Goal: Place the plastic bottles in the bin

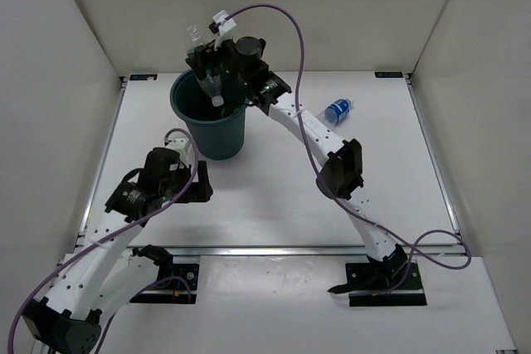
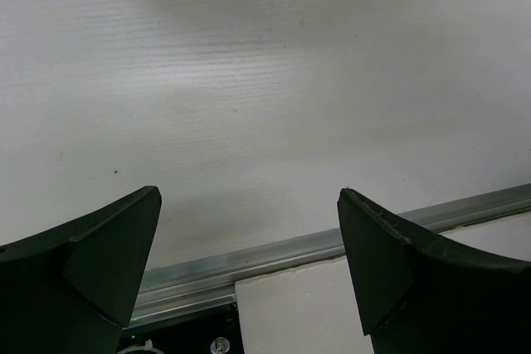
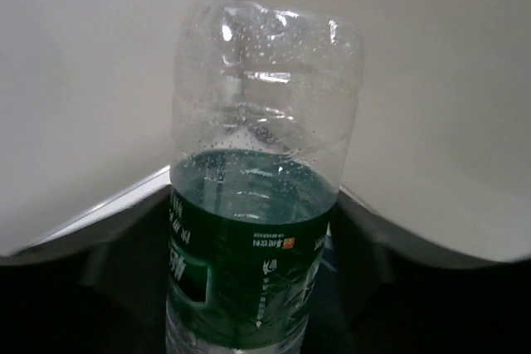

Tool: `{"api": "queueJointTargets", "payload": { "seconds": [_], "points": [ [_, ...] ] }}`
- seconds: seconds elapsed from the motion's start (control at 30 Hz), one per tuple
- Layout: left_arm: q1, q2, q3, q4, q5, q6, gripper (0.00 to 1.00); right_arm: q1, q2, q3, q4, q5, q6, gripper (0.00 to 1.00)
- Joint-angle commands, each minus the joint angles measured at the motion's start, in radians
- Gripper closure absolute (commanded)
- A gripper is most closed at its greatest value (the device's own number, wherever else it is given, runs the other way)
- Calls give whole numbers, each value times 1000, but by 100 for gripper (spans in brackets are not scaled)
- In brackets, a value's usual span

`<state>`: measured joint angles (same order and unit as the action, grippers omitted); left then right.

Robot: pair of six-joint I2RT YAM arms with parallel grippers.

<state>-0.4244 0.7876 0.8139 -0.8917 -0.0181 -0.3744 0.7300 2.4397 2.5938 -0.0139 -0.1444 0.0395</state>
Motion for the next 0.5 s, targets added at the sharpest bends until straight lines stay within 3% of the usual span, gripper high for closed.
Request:
{"api": "queueJointTargets", "payload": {
  "seconds": [0.0, 0.03, 0.1, 0.13, 0.4, 0.47],
  "points": [
    [1, 7, 45, 2, -3, 32, 1, 13, -57, 74, -27, -23, 0, 26],
    [-8, 21, 60, 2, -19, 40, 1, 14, -70, 71, -56, -17, -9, 22],
    [-14, 39, 93, -1, -22, 49, 1, 13, -99, 72, -95, 17, -26, 4],
    [-17, 50, 102, 3, -17, 61, 1, 3, -114, 75, -110, 22, -26, 1],
    [-77, 226, 273, 74, 29, 132, 2, -122, -263, 62, -456, 49, 43, 1],
    [-167, 344, 330, 103, 38, 143, 1, -173, -318, -4, -526, 121, 45, 1]
  ]
}}
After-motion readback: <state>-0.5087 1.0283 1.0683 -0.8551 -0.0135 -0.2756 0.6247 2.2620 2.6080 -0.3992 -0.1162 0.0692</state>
